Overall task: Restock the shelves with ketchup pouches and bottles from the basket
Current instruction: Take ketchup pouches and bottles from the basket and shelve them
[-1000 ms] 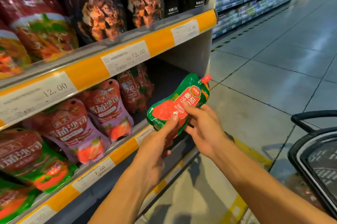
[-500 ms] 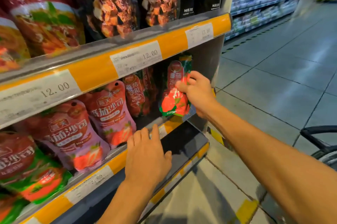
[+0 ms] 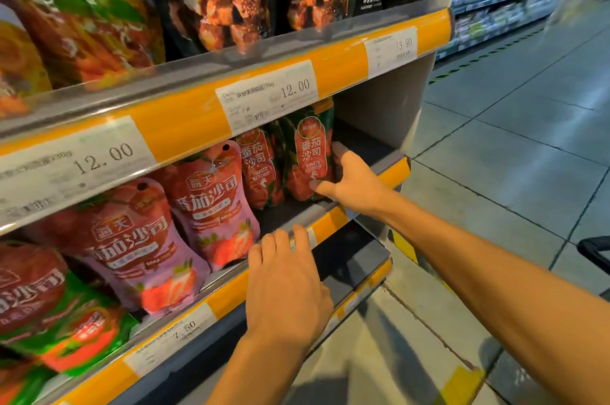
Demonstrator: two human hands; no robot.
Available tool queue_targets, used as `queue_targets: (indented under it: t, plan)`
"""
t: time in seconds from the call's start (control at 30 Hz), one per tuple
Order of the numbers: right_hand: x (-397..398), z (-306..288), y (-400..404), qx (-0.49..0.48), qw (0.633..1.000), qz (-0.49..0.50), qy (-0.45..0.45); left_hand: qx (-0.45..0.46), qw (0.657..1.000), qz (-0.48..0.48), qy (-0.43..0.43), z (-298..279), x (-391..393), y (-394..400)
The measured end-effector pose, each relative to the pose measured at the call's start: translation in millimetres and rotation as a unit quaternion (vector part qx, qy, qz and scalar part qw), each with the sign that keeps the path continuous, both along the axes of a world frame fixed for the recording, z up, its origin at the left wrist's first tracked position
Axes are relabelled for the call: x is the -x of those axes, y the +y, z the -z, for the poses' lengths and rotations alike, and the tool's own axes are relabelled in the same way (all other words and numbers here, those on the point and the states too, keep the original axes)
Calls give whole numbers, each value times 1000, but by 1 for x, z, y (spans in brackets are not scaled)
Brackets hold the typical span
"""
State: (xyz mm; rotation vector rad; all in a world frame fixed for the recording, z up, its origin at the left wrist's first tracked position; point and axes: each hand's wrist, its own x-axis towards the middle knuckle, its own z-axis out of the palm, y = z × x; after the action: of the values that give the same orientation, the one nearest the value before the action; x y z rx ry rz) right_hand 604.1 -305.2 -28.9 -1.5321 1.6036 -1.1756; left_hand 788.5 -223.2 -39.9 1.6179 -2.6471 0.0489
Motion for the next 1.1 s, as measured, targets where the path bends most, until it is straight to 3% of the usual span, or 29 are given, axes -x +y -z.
queue_targets:
  t: [0.23, 0.4, 0.73, 0.9, 1.1]
  plan:
    - [-4, 9, -16, -3, 995, 63, 76, 16, 1000, 6, -2, 6, 0, 2]
    - [-6, 5, -31, -39, 993, 59, 90, 22, 999, 5, 29, 7, -1, -1]
    - [0, -1, -39, -69, 991, 40, 111, 27, 1000, -1, 12, 5, 1, 1]
    - [13, 2, -4, -31, 991, 90, 95, 32, 999, -8, 30, 4, -1, -2]
    - [36, -3, 96, 4, 988, 137, 67, 13, 991, -5, 130, -12, 10, 7]
